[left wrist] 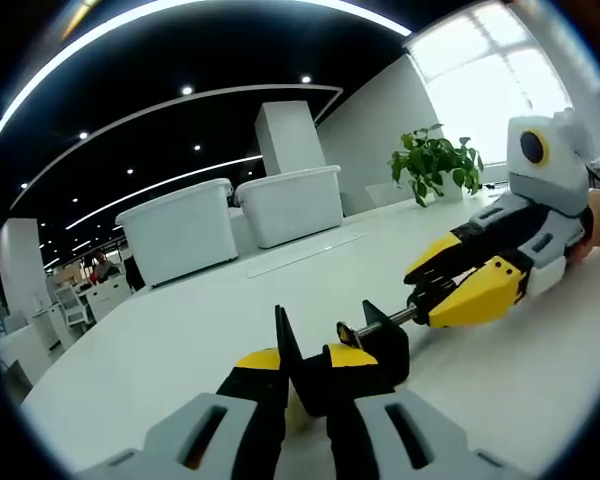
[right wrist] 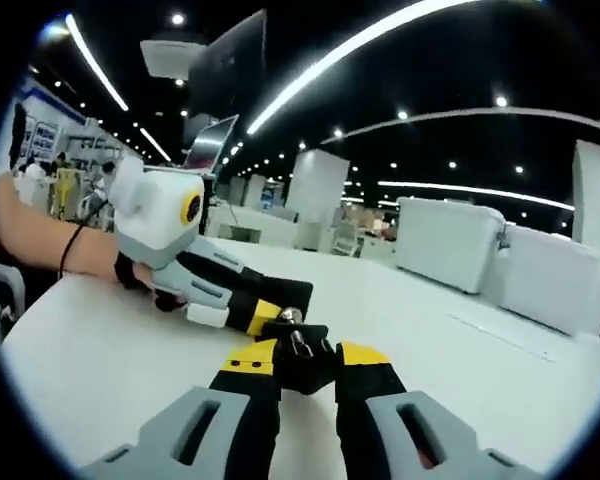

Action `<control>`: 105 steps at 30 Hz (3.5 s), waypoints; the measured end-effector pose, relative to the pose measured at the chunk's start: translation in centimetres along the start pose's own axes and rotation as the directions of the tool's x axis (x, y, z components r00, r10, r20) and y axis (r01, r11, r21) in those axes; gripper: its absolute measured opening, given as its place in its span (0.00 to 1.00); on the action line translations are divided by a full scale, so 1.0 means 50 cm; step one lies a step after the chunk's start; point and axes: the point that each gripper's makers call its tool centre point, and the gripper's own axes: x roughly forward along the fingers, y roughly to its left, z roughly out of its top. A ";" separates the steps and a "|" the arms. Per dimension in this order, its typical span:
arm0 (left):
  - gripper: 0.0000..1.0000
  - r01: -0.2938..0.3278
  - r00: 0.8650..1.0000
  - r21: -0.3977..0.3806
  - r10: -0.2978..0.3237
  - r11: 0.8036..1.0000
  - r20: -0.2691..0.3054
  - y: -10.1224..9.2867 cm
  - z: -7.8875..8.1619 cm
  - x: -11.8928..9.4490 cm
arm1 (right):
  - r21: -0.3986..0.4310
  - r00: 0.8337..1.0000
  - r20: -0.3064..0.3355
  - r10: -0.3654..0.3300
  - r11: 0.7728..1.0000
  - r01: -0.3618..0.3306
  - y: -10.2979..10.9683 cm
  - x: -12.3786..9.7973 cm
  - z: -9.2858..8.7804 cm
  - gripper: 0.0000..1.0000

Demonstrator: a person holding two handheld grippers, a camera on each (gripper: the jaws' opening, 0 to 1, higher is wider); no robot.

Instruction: Clamp the fixed fixture on the desktop, loosen the retaining clip, secure it to the edge of the desk, and tighten the retaining clip.

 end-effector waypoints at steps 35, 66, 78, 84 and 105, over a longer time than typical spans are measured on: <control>0.14 0.008 1.000 0.003 -0.008 1.000 0.004 -0.003 0.001 0.000 | 0.438 0.999 -0.038 -0.003 0.899 0.019 -0.025 -0.005 -0.023 0.25; 0.14 0.008 1.000 0.004 -0.008 1.000 0.004 0.000 0.001 0.001 | 0.493 0.999 0.023 -0.025 0.870 0.010 -0.046 -0.011 0.000 0.30; 0.14 0.008 1.000 0.005 -0.008 1.000 0.004 -0.002 0.001 0.000 | 0.430 1.000 -0.006 -0.002 0.903 0.004 -0.025 -0.003 -0.008 0.24; 0.14 0.002 1.000 0.006 -0.002 1.000 0.003 0.000 0.001 0.001 | 0.220 1.000 0.011 -0.030 0.975 0.026 -0.013 -0.001 0.002 0.23; 0.14 -0.004 1.000 0.007 0.004 1.000 0.002 0.000 0.001 -0.001 | 0.230 0.998 -0.058 -0.041 0.972 0.053 -0.021 0.005 -0.019 0.29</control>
